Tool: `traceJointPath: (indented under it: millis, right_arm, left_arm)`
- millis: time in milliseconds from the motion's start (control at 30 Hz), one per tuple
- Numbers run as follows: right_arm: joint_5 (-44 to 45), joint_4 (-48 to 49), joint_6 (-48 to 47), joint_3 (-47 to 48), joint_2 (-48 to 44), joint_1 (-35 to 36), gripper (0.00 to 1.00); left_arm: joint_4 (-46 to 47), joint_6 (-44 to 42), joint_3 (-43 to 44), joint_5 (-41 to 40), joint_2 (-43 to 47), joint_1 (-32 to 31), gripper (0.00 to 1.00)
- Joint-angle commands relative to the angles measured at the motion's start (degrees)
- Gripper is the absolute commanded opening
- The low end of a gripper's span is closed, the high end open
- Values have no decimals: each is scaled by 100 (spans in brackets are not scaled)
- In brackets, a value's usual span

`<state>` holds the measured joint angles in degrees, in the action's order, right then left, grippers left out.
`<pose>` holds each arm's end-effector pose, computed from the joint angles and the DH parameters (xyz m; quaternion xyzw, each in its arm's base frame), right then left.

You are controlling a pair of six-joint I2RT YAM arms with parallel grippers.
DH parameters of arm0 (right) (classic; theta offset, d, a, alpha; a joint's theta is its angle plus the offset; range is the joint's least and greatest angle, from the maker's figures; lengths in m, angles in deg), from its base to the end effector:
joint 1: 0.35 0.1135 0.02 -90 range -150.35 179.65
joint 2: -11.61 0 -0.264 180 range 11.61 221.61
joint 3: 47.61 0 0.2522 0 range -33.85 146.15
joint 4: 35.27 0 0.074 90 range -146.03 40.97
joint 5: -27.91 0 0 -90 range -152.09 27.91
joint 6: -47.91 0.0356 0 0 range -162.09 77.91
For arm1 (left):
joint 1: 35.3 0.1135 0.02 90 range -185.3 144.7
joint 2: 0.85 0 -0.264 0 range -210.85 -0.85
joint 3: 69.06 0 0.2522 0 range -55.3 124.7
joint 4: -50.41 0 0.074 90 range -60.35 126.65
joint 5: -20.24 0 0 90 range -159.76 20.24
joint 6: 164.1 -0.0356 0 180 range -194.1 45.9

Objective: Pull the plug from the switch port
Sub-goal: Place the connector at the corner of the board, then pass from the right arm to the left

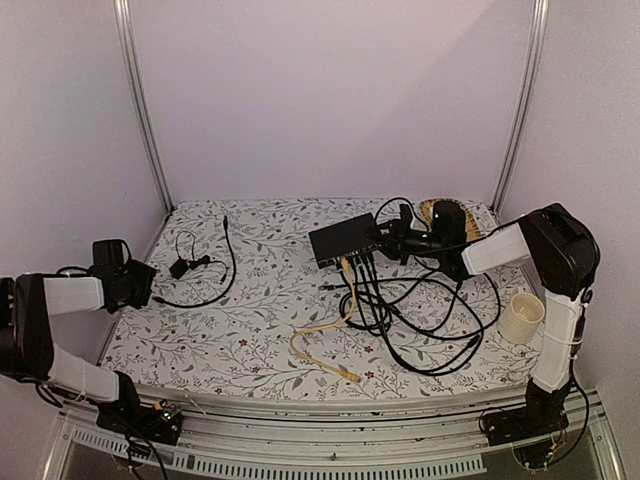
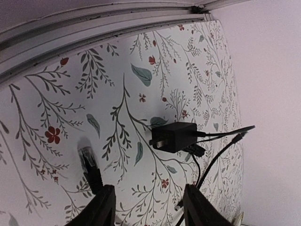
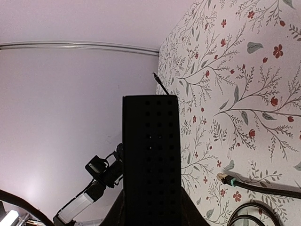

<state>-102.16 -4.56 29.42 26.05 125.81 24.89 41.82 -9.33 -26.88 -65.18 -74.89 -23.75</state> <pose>0.3698 0.1997 0.1731 0.0795 0.7477 0.6263 0.2059 0.2405 0.0463 0.1632 -0.5474 0.7237 -0.2200 0.3581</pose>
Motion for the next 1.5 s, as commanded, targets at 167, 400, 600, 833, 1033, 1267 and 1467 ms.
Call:
traceJointPath:
  millis: [167,400,600,833,1033,1267,1467]
  right_arm:
    - [-203,552,136,212,-415,132,2]
    - [-276,901,617,282,-406,255,2]
    - [-306,1149,997,292,-422,437,2]
    - [-310,1285,1228,320,-424,667,2]
    - [-295,1368,1303,304,-416,808,2]
    - [-249,1389,1305,275,-430,905,2]
    - [-181,1456,1313,220,-457,938,2]
  left_arm:
    - [733,-89,-210,773,980,-475,52]
    - [2321,-66,-524,1587,735,-1722,53]
    - [3776,51,-433,2048,-178,-2696,53]
    - [5783,648,-212,2478,-1563,-3277,54]
    - [6607,914,229,2799,-2320,-3626,55]
    - [7051,1144,463,2916,-2720,-3813,55]
    - [7166,1251,614,3104,-2932,-3918,56]
